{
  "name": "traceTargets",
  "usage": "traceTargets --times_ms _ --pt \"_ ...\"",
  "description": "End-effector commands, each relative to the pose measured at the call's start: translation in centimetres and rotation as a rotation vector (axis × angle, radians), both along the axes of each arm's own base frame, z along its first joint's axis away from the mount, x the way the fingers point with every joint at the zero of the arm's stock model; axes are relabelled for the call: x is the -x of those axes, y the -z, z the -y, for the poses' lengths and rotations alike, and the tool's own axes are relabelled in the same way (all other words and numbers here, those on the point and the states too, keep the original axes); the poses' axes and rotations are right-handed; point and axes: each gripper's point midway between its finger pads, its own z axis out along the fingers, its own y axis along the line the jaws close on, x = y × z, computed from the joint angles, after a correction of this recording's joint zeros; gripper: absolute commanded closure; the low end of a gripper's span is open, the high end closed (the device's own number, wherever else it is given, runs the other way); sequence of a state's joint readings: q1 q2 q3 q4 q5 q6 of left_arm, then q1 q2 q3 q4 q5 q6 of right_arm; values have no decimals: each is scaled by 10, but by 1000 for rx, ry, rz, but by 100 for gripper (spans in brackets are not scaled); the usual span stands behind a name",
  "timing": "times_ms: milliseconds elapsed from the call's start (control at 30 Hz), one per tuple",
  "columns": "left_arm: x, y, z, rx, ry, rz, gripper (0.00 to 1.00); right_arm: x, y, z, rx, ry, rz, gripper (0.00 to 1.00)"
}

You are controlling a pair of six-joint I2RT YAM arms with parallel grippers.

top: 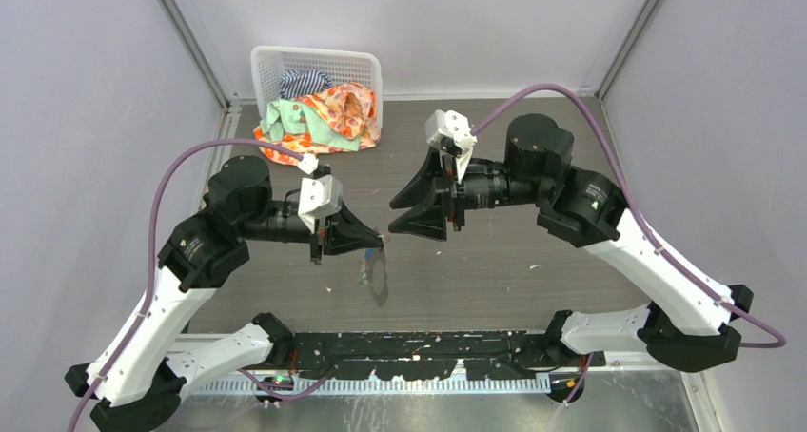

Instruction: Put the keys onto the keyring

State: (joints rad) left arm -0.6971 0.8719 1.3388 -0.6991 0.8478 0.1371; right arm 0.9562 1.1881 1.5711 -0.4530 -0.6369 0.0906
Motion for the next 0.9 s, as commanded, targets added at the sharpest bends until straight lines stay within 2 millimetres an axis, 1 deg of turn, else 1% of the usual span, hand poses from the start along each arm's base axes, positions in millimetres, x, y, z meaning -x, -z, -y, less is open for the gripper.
traceTargets --times_ms 0,167,333,600,867 --pt "-3 -10 -1 -1 -29 -5 100 -8 43 12 250 1 37 51" --pt "-3 -6 1 -23 -24 -48 100 -8 39 7 265 -27 53 54" --pt "-4 -5 2 -34 -17 -63 100 -6 40 5 281 -47 51 57" --pt "-8 3 5 -68 -9 -70 100 -6 41 -2 274 -62 40 57" --pt "-11 2 7 -67 -3 -58 100 -6 46 -10 276 -79 20 58"
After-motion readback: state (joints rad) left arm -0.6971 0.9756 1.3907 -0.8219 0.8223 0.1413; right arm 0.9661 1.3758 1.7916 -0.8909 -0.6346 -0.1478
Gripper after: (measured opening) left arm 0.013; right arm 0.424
